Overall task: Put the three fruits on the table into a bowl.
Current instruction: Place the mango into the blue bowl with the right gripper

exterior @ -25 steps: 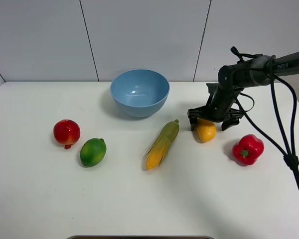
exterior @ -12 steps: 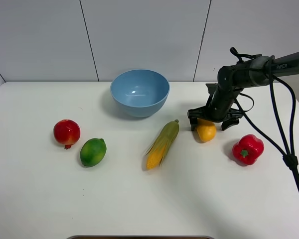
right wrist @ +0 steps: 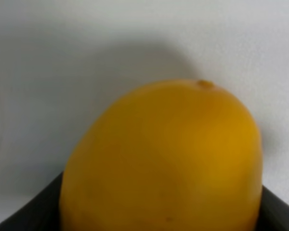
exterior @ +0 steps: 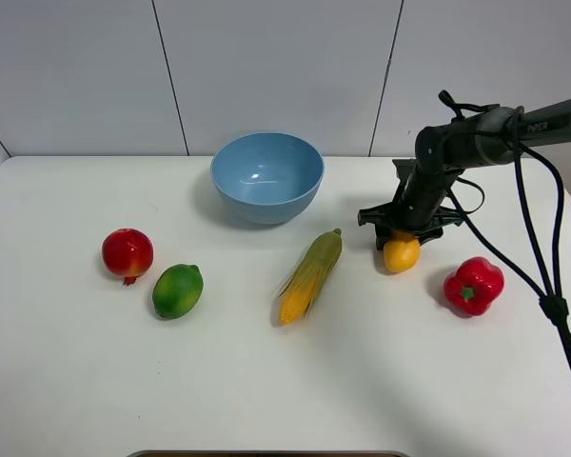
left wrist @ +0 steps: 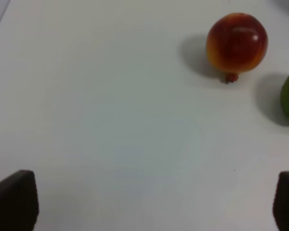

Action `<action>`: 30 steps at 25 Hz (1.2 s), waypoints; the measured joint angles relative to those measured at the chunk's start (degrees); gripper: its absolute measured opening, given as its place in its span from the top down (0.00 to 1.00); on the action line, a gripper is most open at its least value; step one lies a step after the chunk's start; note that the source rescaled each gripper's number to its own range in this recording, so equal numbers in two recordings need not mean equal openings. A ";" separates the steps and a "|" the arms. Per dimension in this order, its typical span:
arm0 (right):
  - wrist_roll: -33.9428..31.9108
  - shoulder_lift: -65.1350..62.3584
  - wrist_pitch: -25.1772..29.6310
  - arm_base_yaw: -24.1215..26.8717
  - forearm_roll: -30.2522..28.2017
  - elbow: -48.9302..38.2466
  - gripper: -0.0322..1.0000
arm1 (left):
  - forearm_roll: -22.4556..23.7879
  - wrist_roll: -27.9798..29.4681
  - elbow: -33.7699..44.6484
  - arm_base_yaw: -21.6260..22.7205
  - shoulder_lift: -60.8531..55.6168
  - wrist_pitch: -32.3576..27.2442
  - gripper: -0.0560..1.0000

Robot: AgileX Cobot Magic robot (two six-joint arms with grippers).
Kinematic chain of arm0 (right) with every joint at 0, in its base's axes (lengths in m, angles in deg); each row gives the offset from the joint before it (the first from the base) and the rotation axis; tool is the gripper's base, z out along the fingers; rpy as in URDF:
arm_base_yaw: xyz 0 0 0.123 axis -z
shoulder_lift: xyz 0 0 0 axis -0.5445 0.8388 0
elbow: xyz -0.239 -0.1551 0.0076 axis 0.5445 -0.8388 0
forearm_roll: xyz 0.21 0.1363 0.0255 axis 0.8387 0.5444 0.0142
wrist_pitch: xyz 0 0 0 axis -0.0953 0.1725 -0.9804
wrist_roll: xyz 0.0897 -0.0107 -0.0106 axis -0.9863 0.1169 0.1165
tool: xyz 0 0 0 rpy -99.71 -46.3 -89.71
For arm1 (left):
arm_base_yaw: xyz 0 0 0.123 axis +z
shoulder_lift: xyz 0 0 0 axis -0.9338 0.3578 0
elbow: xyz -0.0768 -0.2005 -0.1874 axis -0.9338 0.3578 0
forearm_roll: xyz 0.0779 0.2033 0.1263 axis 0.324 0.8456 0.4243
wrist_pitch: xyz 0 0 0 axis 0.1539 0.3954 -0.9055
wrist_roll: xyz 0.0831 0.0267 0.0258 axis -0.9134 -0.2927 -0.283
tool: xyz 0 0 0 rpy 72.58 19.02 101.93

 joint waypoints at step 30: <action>0.00 0.04 -0.22 -0.06 -0.31 0.00 0.93 | 0.00 0.00 0.00 0.00 0.00 0.00 0.00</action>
